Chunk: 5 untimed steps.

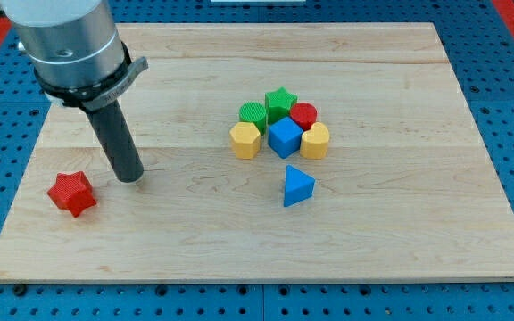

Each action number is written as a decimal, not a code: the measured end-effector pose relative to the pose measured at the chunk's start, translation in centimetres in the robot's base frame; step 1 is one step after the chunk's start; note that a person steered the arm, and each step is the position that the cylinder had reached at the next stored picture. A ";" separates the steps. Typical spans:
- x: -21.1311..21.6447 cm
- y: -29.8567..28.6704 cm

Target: Push the red star to the bottom left of the board

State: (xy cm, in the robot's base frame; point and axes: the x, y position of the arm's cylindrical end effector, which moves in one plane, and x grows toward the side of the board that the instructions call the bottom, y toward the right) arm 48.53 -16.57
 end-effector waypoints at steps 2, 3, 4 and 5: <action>1.0 -7.5; 2.3 -7.4; 3.1 -7.4; 2.1 -6.7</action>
